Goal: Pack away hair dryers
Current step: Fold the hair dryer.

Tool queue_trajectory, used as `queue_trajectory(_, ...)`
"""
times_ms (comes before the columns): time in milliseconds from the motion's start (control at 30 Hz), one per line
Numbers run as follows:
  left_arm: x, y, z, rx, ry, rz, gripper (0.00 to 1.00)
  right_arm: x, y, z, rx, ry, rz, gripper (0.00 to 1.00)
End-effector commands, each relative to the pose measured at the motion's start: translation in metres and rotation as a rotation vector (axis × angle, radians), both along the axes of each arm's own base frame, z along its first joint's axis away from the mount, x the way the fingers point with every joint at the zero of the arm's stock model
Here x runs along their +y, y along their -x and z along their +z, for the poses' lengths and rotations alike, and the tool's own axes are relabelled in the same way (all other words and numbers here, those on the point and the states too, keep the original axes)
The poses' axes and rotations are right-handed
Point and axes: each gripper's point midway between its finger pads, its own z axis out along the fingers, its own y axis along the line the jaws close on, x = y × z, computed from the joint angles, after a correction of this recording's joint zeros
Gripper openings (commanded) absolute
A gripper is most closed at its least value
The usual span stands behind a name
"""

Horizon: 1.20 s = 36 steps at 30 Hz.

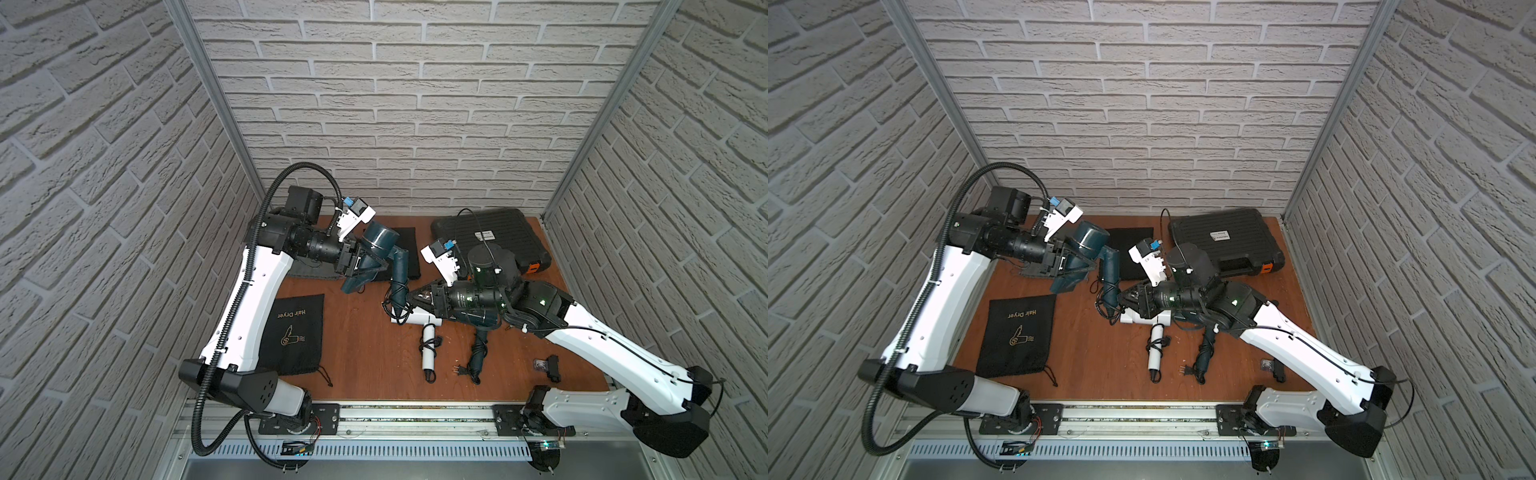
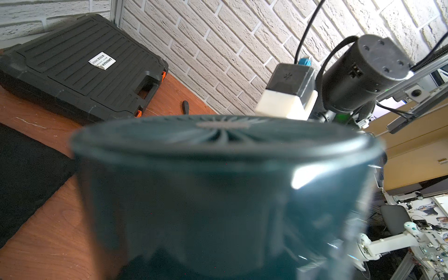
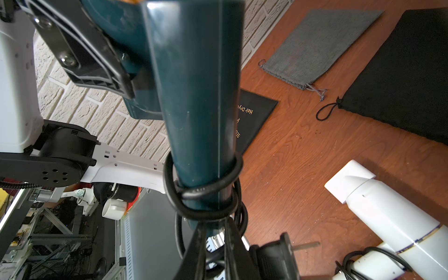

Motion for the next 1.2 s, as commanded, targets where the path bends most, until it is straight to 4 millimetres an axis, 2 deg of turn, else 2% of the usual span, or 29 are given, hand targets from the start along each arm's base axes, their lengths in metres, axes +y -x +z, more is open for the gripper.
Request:
queue_trajectory(0,-0.01,0.025,0.033,0.001,0.155,-0.096,0.0,0.028,-0.001,0.051,-0.118,-0.179,0.084,0.15)
queue_trajectory(233,-0.01,0.03,0.029,0.046,0.181,-0.096,0.0,0.034,-0.002,0.061,-0.133,-0.223,0.101,0.11)
queue_trajectory(700,-0.011,0.025,0.018,0.075,0.181,-0.066,0.0,0.043,0.003,0.09,-0.161,-0.332,0.152,0.09)
queue_trajectory(733,-0.011,0.025,0.018,0.07,0.178,-0.062,0.0,0.042,0.002,0.088,-0.157,-0.322,0.144,0.11)
queue_trajectory(800,-0.01,0.024,0.018,0.045,0.165,-0.056,0.0,0.038,-0.003,0.077,-0.143,-0.272,0.105,0.22)
queue_trajectory(867,-0.008,0.022,0.019,0.023,0.148,-0.045,0.0,0.03,-0.007,0.062,-0.119,-0.204,0.054,0.28)
queue_trajectory(1033,-0.003,0.014,0.033,-0.012,0.154,-0.017,0.0,-0.002,-0.017,0.022,-0.056,-0.064,-0.107,0.52)
queue_trajectory(1100,-0.001,0.011,0.038,-0.014,0.164,-0.008,0.0,-0.011,-0.014,0.018,-0.05,-0.082,-0.127,0.58)
queue_trajectory(1167,-0.001,0.007,0.041,-0.012,0.171,-0.002,0.0,-0.018,-0.011,0.022,-0.063,-0.123,-0.145,0.63)
